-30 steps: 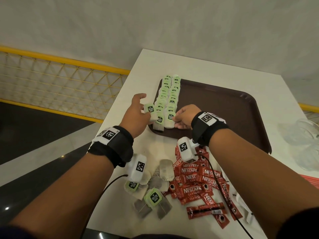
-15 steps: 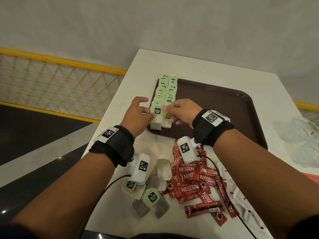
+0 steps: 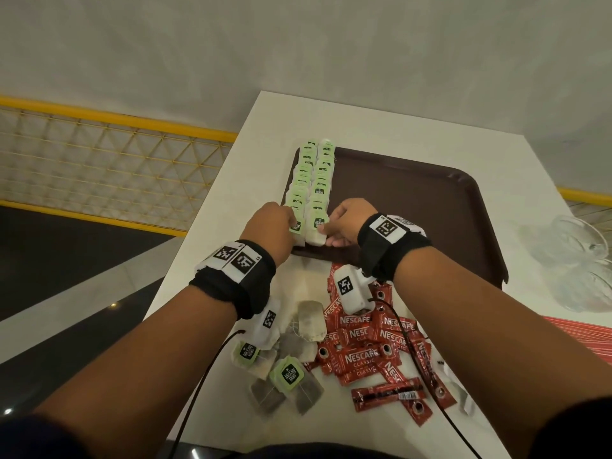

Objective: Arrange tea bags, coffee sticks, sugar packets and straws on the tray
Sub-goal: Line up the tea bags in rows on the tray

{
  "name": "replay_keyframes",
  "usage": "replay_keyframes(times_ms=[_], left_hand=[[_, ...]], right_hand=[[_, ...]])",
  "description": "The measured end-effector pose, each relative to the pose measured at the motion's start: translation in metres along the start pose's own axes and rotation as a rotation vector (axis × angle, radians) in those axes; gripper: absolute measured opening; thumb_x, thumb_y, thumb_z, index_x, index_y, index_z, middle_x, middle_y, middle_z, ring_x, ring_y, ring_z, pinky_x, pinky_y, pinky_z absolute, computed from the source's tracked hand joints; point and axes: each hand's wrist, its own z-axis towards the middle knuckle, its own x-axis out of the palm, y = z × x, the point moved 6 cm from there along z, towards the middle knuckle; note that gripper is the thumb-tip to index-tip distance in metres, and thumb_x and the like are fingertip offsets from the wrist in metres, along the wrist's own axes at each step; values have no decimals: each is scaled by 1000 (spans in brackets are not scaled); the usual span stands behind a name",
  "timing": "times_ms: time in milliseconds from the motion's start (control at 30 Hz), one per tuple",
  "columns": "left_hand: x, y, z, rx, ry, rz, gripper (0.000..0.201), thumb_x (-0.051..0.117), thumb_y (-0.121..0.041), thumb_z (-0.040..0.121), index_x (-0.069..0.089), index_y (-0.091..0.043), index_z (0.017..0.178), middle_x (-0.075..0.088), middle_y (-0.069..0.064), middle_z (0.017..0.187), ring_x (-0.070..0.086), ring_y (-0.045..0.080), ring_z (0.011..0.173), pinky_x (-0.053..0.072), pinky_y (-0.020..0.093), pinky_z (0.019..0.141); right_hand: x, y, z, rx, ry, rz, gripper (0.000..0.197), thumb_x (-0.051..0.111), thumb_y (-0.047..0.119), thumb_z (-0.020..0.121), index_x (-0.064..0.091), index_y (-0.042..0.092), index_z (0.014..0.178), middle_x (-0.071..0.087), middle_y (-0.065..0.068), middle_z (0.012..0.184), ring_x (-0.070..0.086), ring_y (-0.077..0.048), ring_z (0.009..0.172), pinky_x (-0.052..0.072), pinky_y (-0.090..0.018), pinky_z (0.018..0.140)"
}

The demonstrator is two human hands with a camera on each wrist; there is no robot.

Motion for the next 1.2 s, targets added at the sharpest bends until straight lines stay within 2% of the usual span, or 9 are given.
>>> replay_keyframes(times_ms=[67,133,200,233,300,400,733,967,1200], left_hand=[[-1,-1,0,5,-2,21,27,68,-12,89,67,-12,116,57,13,119,58,29,107,40,27,85],[-3,-4,0,13,-6,41,28,66,-11,90,66,-11,118,57,13,119,57,30,108,41,28,86],[-4,-8,0,29,-1,81,28,65,-10,90,67,-10,119,57,13,119,58,31,107,42,29,86],[-3,-10,1,40,5,108,29,65,-10,90,68,-11,119,58,14,118,59,31,106,44,30,85],[-1,-14,2,58,21,153,29,64,-10,90,68,-10,119,60,14,117,61,31,104,46,32,85],[1,-16,4,58,39,203,29,63,-9,91,68,-10,119,61,14,117,61,32,105,48,34,86],[1,-17,15,59,71,240,36,61,-6,90,65,-12,125,58,14,124,60,32,110,49,36,93],[1,-15,20,88,67,236,37,64,-9,89,65,-15,126,58,13,124,59,32,110,49,36,93],[-5,-12,19,52,8,206,25,61,-9,91,68,-7,115,61,16,115,60,33,105,49,36,89]], right_hand=[[-6,6,1,-101,-105,-99,26,77,14,80,52,12,72,70,-19,87,70,-27,74,60,-42,77],[-7,14,-2,-154,-145,-198,23,80,16,76,56,13,75,72,-18,94,71,-31,87,57,-48,84],[-3,23,-8,-179,-107,-324,13,77,15,79,67,11,88,72,-9,97,70,-25,91,56,-43,87],[-1,25,-8,-184,-88,-414,15,75,15,81,71,11,95,70,-5,99,69,-23,93,55,-39,89],[4,29,-9,-197,-81,-564,21,74,17,82,72,14,103,65,0,104,66,-19,95,53,-32,90],[13,30,-8,-201,-80,-674,26,75,19,82,70,16,107,64,-1,115,64,-20,103,51,-29,91],[11,40,2,-194,-105,-734,37,74,21,83,65,16,118,59,-6,129,60,-23,113,48,-28,94],[10,39,7,-219,-157,-731,33,73,22,84,66,12,115,61,-7,124,61,-24,111,49,-30,93],[3,37,9,-219,-200,-709,33,75,23,81,66,9,110,63,-6,118,62,-23,106,50,-30,87]])
